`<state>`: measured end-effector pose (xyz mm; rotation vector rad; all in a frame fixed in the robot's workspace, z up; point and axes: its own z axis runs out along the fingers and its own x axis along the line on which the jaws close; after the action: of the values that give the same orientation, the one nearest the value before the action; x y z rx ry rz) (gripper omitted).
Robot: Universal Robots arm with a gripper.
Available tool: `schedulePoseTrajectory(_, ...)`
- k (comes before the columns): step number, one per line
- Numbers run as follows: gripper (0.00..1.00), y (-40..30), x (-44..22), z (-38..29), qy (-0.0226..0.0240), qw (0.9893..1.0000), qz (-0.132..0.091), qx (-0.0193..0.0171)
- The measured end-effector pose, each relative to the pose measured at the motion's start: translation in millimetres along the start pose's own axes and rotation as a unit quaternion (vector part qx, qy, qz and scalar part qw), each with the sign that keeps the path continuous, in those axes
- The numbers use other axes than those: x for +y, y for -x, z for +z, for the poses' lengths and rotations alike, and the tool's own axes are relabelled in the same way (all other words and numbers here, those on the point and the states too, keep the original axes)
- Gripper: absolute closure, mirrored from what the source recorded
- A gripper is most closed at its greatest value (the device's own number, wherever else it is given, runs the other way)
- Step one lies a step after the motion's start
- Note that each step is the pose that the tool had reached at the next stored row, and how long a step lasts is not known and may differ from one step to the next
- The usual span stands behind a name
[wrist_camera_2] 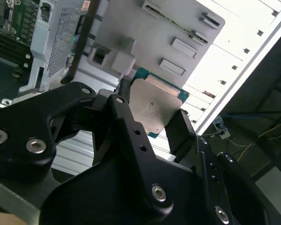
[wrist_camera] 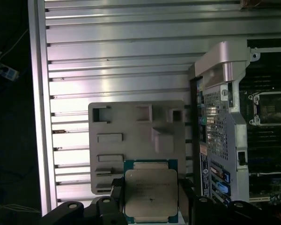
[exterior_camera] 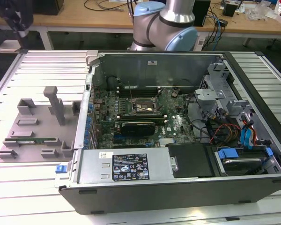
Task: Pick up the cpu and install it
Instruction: 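Pick up the cpu and move it towards the insertion slot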
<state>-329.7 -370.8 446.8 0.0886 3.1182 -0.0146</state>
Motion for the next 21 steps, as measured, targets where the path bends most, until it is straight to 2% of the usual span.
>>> schedulePoseTrajectory(1, 0.45, 8.4, 0.5, 0.2, 0.0000, 1.0000, 0.000, 0.0000)
schedulePoseTrajectory(5, 0.45, 32.4, 1.8, 0.7, 0.0000, 1.0000, 0.000, 0.0000)
schedulePoseTrajectory(7, 0.45, 39.0, 2.2, 0.9, 0.0000, 1.0000, 0.000, 0.0000)
schedulePoseTrajectory(11, 0.45, 70.6, 4.0, 1.5, 0.0000, 1.0000, 0.000, 0.0000)
schedulePoseTrajectory(15, 0.45, 84.5, 4.8, 1.9, 0.0000, 1.0000, 0.000, 0.0000)
schedulePoseTrajectory(16, 0.45, 93.8, 5.4, 2.0, 0.0000, 1.0000, 0.000, 0.0000)
schedulePoseTrajectory(21, 0.45, 116.0, 6.6, 2.5, 0.0000, 1.0000, 0.000, 0.0000)
